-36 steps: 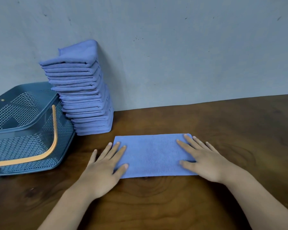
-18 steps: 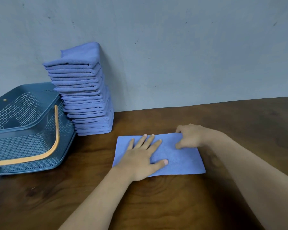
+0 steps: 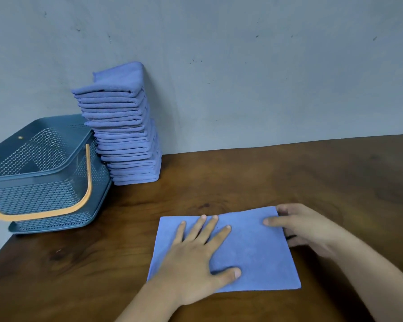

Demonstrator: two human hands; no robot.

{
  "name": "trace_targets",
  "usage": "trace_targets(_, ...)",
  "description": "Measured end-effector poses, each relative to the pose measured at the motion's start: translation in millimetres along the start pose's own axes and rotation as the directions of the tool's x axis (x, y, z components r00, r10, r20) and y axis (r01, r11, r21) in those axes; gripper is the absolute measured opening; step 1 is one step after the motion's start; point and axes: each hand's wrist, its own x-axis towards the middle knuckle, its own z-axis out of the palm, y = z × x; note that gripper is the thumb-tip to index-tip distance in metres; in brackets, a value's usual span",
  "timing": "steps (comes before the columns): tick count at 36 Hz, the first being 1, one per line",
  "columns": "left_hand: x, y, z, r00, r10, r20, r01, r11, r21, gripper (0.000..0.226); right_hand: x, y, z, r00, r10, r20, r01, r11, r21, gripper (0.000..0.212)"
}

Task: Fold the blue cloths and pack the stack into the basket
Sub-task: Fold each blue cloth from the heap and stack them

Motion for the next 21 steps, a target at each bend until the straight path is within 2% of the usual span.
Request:
trace_targets(3,-5,2,2,1.000,-0.010,-0.004,0.010,1.000,0.001,0.090,-26,8,13,1.000,0.000,-0.018,0.002,0.994,0.110,0.020)
trace_targets(7,-6,4,3,0.999,-0.032,-0.020,0.031,0.999,-0.025,0.094,-37,16,25,0.984,0.007,-0.180,0.026,0.984,0.178,0.017)
trace_targets(13,-2,6,-2,0.999,-0.041,-0.018,0.040,0.998,-0.049,0.093,-31,18,30,0.975,-0.008,-0.223,0.022,0.998,0.057,0.017)
trace_targets(17,27,17,-19,0.980,-0.085,-0.179,0.072,0.994,-0.079,0.062,-10,26,34,0.952,-0.040,-0.304,0.034,0.999,-0.024,0.034)
trace_targets(21,67,19,-30,0.977,-0.141,-0.158,0.110,0.976,-0.188,0.026,-1,42,37,0.910,-0.059,-0.410,0.000,0.990,-0.143,0.046)
